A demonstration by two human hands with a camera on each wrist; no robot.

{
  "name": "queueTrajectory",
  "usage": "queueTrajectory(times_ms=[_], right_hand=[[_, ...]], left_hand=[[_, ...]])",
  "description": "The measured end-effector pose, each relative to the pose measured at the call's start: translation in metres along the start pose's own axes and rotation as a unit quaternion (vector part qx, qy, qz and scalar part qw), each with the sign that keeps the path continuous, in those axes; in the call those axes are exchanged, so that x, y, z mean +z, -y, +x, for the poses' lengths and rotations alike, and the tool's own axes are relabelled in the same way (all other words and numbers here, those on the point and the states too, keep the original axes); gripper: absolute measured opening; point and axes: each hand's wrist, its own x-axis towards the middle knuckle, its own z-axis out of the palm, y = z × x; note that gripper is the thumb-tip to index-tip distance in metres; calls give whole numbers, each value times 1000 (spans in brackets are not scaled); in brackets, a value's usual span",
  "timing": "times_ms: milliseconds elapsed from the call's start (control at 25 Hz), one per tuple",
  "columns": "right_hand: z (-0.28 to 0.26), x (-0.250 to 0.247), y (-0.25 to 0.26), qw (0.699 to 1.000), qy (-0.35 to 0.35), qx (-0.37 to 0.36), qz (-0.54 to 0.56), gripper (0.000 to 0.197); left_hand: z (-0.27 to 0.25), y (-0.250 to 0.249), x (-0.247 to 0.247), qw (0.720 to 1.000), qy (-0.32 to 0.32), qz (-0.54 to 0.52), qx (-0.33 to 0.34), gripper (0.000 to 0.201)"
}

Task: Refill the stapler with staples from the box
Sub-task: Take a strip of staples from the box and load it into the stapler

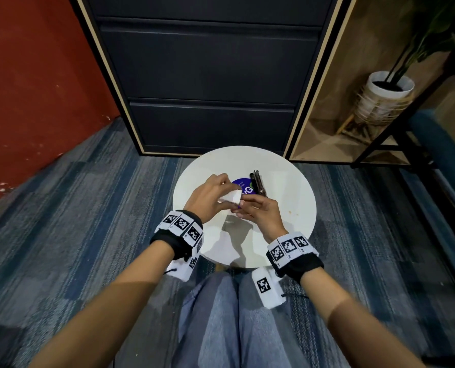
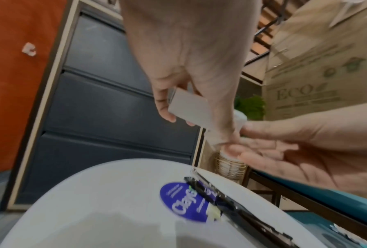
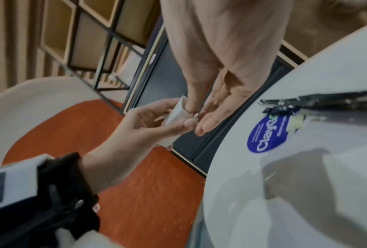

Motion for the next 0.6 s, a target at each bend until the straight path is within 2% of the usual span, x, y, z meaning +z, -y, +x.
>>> queueTrajectory(times_ms=[160, 280, 440, 520, 600], right_hand=[[0, 7, -2, 990, -36, 57, 123, 16], [1, 7, -2, 985, -43, 71, 154, 16], [4, -2, -1, 992, -63, 54, 95, 9], [7, -6, 0, 995, -64, 44, 63, 13], [6, -8, 1, 997, -56, 31, 37, 9]], left_hand=[[22, -20, -22, 983, 75, 163, 31, 42], [28, -25, -25, 976, 99, 191, 35, 42], [19, -16, -13, 997, 67, 46, -19, 42], [10, -9, -2, 998, 38, -28, -40, 43], [4, -4, 6, 996, 19, -73, -50, 44]])
